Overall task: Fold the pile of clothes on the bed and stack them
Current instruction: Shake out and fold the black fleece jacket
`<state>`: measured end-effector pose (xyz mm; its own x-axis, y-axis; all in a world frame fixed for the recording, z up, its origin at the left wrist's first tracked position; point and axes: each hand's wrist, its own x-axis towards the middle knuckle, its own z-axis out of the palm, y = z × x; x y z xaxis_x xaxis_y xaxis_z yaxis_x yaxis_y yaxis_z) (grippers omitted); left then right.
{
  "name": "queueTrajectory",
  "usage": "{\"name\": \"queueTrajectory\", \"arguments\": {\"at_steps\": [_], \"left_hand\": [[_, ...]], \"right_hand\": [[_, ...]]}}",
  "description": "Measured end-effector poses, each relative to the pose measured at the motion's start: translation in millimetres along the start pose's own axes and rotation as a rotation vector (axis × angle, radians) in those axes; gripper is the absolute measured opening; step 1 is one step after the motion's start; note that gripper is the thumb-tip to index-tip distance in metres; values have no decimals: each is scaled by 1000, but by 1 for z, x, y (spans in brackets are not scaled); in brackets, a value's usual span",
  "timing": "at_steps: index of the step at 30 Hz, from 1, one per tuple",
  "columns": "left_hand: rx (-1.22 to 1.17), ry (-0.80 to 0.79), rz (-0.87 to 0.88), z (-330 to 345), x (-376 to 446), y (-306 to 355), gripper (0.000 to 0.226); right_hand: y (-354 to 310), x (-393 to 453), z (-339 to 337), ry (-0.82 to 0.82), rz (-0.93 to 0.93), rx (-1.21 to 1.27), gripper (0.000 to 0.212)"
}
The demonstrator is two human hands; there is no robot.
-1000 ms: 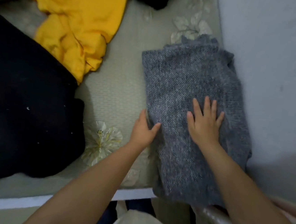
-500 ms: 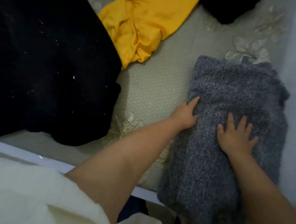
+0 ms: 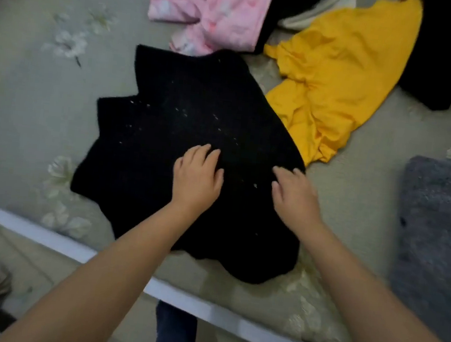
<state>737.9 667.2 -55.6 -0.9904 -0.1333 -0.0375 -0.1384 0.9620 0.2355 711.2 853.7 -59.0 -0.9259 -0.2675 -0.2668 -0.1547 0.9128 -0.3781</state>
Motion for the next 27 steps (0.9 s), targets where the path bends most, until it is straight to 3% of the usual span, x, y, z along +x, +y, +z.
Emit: {"name": "queueTrajectory", "arguments": {"at_steps": [2,4,6,8,11,14,16,19,21,24,27], "left_hand": [[25,-17,-82,-11,7,-57,47],[41,-73,-130,-19,8,-111,53],[69,-190,-95,-24,5,-160,62],[134,-376,-1,-25,-2,-197,74],[233,-642,157,-21,-19,-230,87],[263,-742,234,-6,-33,-242,87],[221,-722,249,7,-39,-243,78],[54,-503,231,20,-39,-244,50],[-57,-373,208,22,-31,-246,34],[-92,-293,369,13,-18,-247,16],[-187,-186,396,-12,-1,-242,14]], "right_hand": [[-55,9,16,-13,-31,49,48],[-100,13,35,-112,-31,10,69],[-129,15,52,-251,-28,-173,92],[-140,12,66,-378,-34,-365,101],[-141,-13,79,-565,-35,-535,99],[-131,-38,84,-573,6,-575,72],[-123,-42,82,-447,67,-380,53],[-118,-33,65,-305,222,-7,39],[-117,-28,49,-257,220,49,32],[-118,-24,24,-206,141,78,26],[-120,-20,-3,-176,82,63,25]]}}
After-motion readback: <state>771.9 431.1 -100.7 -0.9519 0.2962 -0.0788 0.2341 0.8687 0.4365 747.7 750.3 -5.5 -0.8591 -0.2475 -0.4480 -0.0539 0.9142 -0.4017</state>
